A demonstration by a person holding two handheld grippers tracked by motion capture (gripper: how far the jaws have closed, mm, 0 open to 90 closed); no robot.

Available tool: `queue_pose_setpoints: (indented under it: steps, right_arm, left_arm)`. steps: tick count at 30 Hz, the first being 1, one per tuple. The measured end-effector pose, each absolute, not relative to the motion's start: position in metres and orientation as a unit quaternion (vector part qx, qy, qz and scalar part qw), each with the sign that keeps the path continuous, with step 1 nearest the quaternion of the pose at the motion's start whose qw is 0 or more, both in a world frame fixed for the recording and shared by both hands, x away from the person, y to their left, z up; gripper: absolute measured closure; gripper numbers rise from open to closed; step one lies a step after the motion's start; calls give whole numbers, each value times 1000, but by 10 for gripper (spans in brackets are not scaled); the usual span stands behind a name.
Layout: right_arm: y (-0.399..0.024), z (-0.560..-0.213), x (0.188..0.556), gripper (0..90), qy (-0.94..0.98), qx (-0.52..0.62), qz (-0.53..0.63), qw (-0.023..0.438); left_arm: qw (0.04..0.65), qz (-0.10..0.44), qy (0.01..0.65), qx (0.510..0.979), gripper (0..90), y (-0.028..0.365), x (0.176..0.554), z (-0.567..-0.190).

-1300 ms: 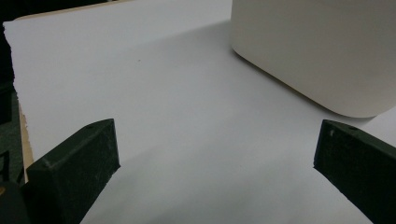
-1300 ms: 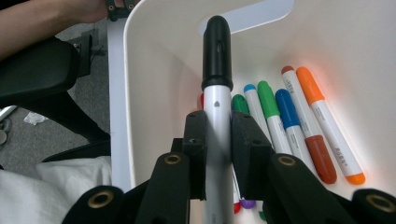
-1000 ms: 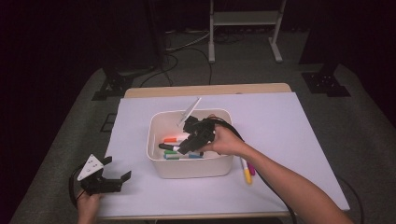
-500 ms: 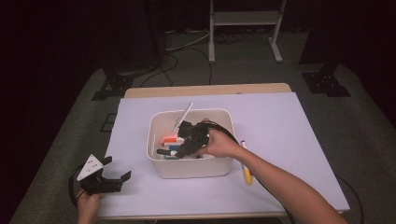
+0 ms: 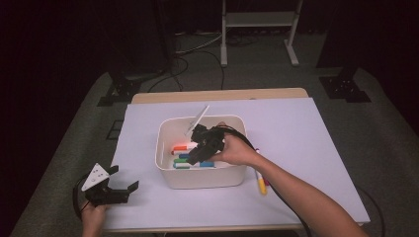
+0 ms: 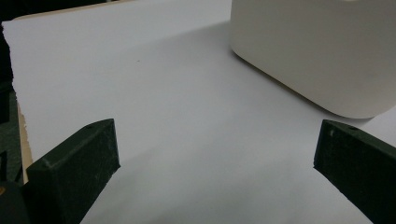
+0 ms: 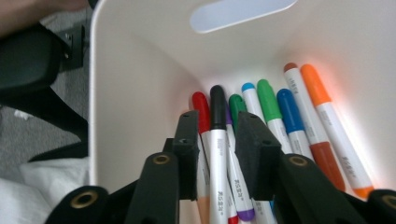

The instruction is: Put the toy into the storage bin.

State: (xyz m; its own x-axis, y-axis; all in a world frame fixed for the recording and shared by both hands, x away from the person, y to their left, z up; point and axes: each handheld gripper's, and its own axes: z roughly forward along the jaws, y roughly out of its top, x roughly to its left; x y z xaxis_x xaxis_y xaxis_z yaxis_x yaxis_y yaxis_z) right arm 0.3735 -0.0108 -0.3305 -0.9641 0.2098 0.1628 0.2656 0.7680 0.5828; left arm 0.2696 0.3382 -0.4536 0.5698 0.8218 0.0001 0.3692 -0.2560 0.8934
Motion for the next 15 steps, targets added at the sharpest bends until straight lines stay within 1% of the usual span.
queue_pose_setpoints:
  steps: [4,15]
  right_arm:
    - [-27,-317,372,636,-933,-135,-332,36]
    - [-88,-284,361,571,-918,-165,-361,-3]
  left_arm:
    - [465,243,395,754,0,338,269,-454]
    - [462,249,391,756,0,337,269,-454]
